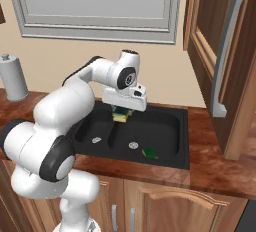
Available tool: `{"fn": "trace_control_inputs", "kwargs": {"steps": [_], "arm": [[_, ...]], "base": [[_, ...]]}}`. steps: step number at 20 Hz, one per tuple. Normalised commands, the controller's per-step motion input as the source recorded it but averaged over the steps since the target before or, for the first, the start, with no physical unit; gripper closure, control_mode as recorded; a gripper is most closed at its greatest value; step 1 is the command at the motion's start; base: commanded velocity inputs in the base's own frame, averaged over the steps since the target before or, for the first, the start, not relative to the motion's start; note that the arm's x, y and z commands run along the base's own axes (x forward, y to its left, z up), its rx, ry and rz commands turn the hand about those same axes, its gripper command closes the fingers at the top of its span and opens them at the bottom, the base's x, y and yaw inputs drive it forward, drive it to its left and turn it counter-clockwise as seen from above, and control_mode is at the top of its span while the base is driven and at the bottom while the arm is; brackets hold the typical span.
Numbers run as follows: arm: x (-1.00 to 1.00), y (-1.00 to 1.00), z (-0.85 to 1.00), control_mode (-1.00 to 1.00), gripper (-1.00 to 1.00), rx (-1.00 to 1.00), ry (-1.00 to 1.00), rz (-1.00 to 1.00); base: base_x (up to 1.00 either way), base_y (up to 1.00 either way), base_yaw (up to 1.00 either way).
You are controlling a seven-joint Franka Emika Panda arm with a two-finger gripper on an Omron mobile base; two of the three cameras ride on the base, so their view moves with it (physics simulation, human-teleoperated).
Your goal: Pick up the sponge and sponge from the sink, and place them back in the cabinet, and close the cabinet doors.
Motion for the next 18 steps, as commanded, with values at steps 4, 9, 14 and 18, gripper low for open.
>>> {"fn": "trace_control_inputs", "kwargs": {"steps": [4, 9, 14, 18], "arm": [[-0.17, 0.11, 0.24, -1.00, 1.00, -0.01, 0.03, 0.00], [-0.16, 0.10, 0.20, -1.00, 1.00, 0.00, 0.01, 0.00], [-0.15, 0.09, 0.20, -1.00, 1.00, 0.00, 0.00, 0.00], [-0.20, 0.04, 0.25, -1.00, 1.00, 0.00, -0.02, 0.00]], "base": [[0.00, 0.00, 0.00], [0.00, 0.00, 0.00], [0.00, 0.00, 0.00], [0.00, 0.00, 0.00]]}}
